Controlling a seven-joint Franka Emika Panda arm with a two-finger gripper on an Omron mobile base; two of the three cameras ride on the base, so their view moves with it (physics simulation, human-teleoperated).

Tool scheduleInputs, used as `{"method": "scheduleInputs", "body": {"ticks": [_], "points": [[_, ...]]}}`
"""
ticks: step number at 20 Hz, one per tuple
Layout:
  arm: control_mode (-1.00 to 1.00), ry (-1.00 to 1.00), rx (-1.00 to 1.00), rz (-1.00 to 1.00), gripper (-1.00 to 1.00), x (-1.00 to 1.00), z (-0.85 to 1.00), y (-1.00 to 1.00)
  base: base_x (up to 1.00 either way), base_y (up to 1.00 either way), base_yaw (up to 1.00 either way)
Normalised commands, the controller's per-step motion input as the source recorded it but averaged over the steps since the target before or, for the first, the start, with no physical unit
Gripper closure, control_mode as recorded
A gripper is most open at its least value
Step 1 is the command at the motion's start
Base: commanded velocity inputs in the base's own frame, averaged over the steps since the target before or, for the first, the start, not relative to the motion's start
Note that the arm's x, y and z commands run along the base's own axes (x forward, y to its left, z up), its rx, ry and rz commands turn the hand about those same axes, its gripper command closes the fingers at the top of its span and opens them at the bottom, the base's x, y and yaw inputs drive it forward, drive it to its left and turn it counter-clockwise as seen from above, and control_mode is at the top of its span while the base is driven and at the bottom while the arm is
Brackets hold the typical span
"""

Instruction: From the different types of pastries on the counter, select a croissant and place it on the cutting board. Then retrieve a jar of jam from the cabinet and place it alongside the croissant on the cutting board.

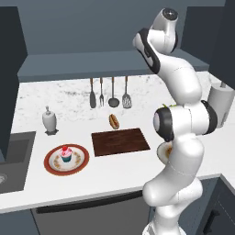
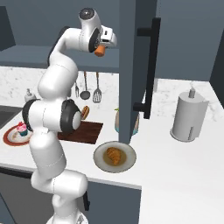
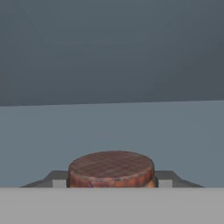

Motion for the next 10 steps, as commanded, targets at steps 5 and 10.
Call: {"method": "scheduleInputs", "body": {"ticks": [5, 10], "points": [[-1.0, 0.0, 0.0, 0.0, 1.0, -0.17, 0.0, 0.0, 0.0, 0.0, 0.0], [-1.0, -0.04, 0.0, 0.0, 1.0, -0.89, 0.03, 0.01, 0.0, 0.0, 0.0]]}}
